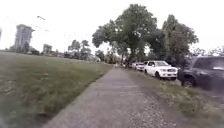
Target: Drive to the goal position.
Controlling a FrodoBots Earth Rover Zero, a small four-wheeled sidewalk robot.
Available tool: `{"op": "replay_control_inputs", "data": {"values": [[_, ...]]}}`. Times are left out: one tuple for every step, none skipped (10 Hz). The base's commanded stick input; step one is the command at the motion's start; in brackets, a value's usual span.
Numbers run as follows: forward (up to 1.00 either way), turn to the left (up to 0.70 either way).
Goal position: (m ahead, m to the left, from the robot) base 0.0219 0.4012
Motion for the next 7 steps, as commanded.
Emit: {"op": "replay_control_inputs", "data": {"values": [[0.70,0.00],[0.70,0.00],[0.70,0.00],[0.70,0.00],[0.70,0.00],[0.70,0.00],[0.70,0.00]]}}
